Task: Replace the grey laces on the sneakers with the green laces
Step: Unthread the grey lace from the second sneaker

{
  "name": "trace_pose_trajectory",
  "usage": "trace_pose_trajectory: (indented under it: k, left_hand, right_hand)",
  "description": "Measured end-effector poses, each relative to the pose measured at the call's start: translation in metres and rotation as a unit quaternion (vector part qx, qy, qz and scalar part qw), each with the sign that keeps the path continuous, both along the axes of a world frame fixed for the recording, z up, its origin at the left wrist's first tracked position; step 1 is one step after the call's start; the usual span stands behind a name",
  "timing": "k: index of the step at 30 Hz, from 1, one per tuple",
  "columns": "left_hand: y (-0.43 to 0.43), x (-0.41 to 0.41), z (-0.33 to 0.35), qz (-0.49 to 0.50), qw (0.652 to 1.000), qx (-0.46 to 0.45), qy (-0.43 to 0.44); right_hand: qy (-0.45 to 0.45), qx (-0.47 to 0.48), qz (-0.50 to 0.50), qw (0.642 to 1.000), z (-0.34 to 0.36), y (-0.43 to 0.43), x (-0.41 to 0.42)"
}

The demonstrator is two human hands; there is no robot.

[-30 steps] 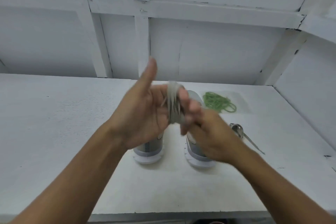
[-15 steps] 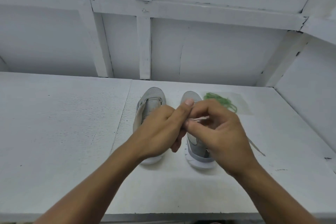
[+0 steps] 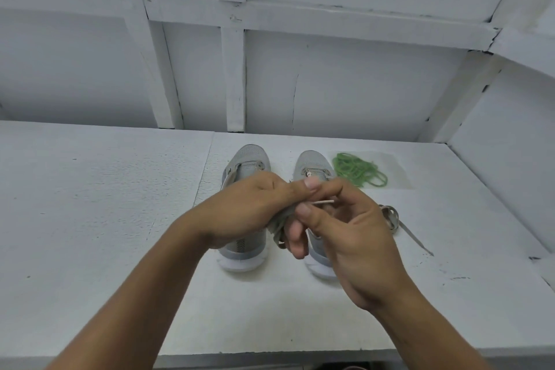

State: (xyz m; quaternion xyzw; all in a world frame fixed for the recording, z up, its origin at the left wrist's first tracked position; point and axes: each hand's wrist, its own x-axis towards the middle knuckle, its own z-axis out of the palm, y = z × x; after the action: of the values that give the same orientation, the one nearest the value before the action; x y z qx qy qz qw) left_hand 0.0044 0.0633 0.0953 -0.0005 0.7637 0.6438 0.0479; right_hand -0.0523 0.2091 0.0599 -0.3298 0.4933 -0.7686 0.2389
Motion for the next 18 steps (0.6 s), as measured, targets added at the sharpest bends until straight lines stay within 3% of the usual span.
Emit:
trace_pose_trajectory:
  k: [4, 7, 12, 15, 18]
  left_hand:
    - [0.013, -0.009, 0.002, 0.124, 0.987, -0.089, 0.045]
    - [0.02, -0.019, -0.002, 0.227, 0.964, -0.101, 0.09]
    - [0.027, -0.026, -0.007, 0.307, 0.927, -0.149, 0.155]
    - [0.021, -0.029, -0.009, 0.309, 0.919, -0.174, 0.173]
    - [0.016, -0.031, -0.014, 0.246, 0.938, -0.181, 0.161]
  right_hand:
    - [-0.006, -0.02, -0.069, 0.997, 0.0, -0.01, -0.001]
    - [-0.03, -0.041, -0.104, 0.993, 0.003, -0.014, -0.002]
    - [-0.025, -0.033, -0.153, 0.987, -0.005, -0.015, -0.01]
    - [-0.011, -0.024, -0.177, 0.984, -0.011, -0.012, -0.012]
    - [-0.014, -0.009, -0.167, 0.986, -0.011, -0.009, -0.014]
